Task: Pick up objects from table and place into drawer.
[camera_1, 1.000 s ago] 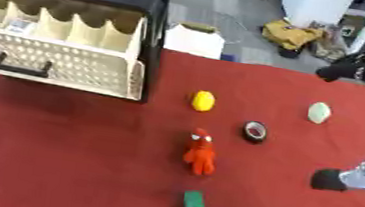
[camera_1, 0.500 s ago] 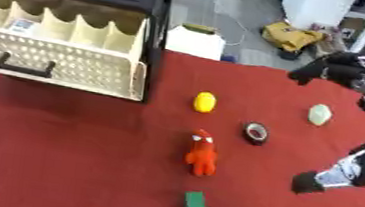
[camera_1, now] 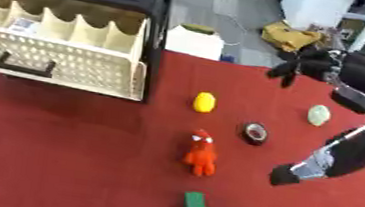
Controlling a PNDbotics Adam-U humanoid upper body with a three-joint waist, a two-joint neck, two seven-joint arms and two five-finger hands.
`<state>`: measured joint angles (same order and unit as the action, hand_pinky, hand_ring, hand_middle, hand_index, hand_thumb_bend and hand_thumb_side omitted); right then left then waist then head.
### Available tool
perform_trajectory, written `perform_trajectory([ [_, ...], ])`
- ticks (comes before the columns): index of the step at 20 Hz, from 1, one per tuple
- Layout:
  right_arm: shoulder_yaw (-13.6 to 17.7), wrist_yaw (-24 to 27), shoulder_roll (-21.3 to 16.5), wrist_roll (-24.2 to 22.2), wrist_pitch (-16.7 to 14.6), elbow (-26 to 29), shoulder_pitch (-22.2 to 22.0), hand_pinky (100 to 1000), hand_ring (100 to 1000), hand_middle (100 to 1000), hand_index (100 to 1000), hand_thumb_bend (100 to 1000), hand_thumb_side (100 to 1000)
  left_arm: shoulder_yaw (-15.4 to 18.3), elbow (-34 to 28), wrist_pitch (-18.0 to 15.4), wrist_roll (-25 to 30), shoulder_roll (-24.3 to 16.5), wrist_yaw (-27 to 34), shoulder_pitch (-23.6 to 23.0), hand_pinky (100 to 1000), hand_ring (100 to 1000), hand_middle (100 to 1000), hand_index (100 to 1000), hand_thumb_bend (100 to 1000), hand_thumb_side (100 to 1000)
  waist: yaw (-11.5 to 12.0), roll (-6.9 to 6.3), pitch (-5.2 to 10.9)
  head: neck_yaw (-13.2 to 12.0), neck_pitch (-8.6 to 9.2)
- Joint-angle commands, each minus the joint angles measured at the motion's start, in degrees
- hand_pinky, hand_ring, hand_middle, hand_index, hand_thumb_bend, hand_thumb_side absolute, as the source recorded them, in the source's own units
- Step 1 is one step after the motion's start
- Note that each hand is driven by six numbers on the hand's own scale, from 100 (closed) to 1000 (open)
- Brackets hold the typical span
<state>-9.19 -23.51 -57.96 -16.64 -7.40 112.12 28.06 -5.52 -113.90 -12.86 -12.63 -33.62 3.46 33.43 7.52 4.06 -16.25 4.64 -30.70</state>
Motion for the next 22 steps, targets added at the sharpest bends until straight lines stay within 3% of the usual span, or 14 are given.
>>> perform_trajectory([
  [1,-0.67,-1.39,0.34,-1.08,1.58,-1.76,2.19,755,800,599,831,893,645,0.10,-0.70,0.19,0.28,-0.60,0.32,1.21,556,505,537,888,104,1000,0.12,-0.04,1.32,0.25,0.06],
  [11,-4.17,-5.48,5.49,-5.45,5.76,-7.34,6.67,750,790,590,827,869,587,0.12,-0.70,0.75,0.78,-0.18,0.94,1.65,558,506,537,877,105,1000,0.60,0.33,1.54,0.51,0.07],
  [22,-6.92,-8.56,10.53,-7.26,7.22,-10.93,9.88,738,777,558,817,862,563,0.26,-0.70,1.15,0.94,0.06,1.30,1.70,559,507,539,871,105,1000,0.84,0.38,1.70,0.57,-0.26],
])
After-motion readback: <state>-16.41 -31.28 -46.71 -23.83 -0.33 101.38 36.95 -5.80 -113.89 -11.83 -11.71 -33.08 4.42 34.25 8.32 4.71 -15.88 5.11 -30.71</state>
